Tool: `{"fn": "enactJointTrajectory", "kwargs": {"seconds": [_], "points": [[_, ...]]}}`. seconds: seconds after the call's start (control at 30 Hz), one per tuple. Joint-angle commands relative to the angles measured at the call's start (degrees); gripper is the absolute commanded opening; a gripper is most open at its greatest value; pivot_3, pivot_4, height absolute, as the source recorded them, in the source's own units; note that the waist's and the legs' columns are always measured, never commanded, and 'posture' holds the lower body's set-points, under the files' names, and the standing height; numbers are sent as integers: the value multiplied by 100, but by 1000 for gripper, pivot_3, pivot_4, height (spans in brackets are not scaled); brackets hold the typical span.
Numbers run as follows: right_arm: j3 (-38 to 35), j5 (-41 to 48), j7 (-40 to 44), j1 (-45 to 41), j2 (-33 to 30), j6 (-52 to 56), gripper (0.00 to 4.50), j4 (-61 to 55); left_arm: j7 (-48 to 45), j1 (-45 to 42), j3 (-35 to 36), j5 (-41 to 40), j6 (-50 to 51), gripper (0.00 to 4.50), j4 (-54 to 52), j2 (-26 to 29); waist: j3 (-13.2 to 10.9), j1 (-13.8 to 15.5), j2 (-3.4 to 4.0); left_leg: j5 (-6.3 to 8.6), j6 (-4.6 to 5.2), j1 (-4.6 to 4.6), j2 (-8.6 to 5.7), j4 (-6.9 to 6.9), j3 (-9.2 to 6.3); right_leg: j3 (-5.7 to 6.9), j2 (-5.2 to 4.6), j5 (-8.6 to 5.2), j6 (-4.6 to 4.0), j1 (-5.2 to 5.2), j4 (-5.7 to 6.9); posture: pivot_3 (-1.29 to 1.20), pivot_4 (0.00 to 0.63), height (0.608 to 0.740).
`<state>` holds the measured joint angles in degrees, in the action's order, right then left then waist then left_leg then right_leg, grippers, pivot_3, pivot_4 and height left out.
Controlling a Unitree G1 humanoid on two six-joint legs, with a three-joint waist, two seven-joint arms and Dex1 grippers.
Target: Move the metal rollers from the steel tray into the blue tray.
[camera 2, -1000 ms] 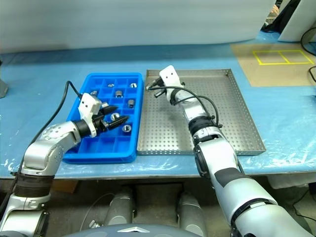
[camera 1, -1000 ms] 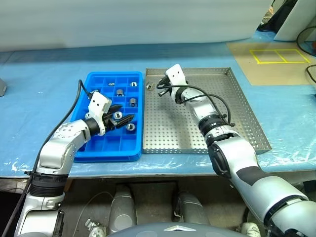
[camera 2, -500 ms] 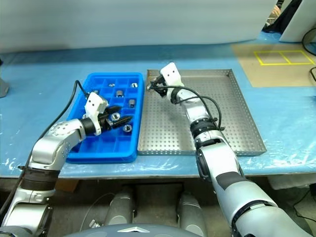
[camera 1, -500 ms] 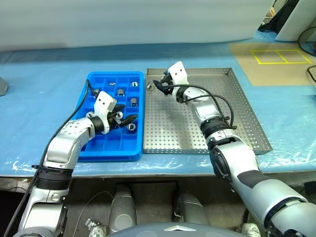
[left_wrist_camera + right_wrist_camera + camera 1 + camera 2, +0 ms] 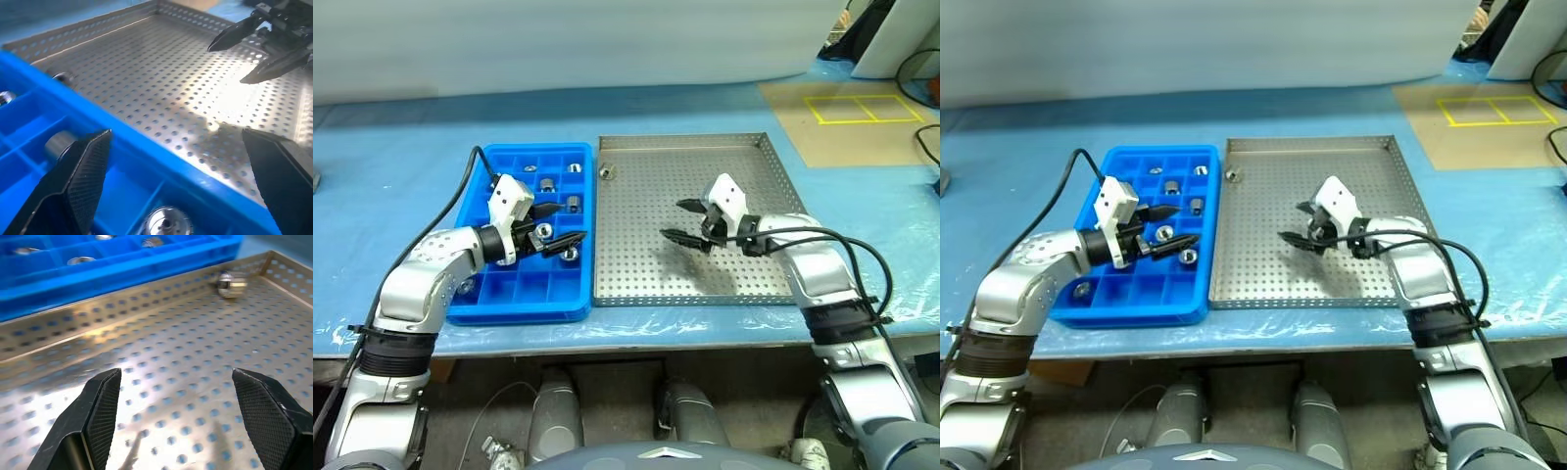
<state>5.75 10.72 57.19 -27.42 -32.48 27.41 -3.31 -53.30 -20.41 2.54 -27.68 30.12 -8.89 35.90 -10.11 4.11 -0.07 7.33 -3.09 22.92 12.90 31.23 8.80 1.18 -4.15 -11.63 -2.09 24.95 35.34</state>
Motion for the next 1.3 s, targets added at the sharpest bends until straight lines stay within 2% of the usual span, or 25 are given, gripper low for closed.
{"fn": "enactJointTrajectory", "kwargs": {"seconds": [0.03, 0.1, 0.27, 0.37, 0.83, 1.17, 1.3], "points": [[-57, 145, -11, 120, -191, 227, 3723, -392, -366, 14, 18, 135, -365, 4476, 66, 286, 0, -17, 0, 0, 0, -7, 0, 0, 0, -1, 0, -6, 11, -6, -1, -66, 150, 740], [-93, 133, -183, 109, -148, 226, 3723, -336, -422, -26, -48, 101, -311, 4476, 112, 275, 0, -20, 1, 0, 0, -19, -3, 1, 3, -5, -2, -21, 40, -15, -1, -77, 150, 740], [-188, 13, -753, 92, 35, 101, 3723, -248, -252, -137, -131, 184, -274, 4476, 222, 136, 0, -22, 1, -1, -2, -21, -4, 3, 4, -6, -3, -19, 38, -18, 6, -99, 150, 740], [-258, 93, -826, 105, 16, 116, 3723, -325, -251, -161, -140, 171, -264, 4476, 243, 103, 0, -26, 1, -1, -2, -18, -4, 3, 4, -6, -2, -1, 4, -17, 5, -120, 150, 740], [-194, 33, -1238, 266, 87, 24, 3723, -456, -612, -492, -404, 427, -584, 4476, 769, 27, 1, -151, 1, 1, 1, -17, -5, 9, 9, -10, -3, 1, 4, -23, -1, -233, 150, 740], [-89, -15, -1412, 382, 170, 68, 3723, -527, -723, -826, -499, 549, -666, 4476, 1041, -62, 1, -236, 1, 1, 2, -18, -4, 8, 10, -11, -1, 2, 3, -22, -1, -235, 150, 740], [-63, 59, -1369, 377, 203, 119, 3723, -568, -723, -700, -473, 491, -572, 4476, 863, -92, 1, -258, 1, 1, 2, -18, -4, 9, 11, -11, -2, 2, 3, -23, -1, -216, 150, 740]]}}
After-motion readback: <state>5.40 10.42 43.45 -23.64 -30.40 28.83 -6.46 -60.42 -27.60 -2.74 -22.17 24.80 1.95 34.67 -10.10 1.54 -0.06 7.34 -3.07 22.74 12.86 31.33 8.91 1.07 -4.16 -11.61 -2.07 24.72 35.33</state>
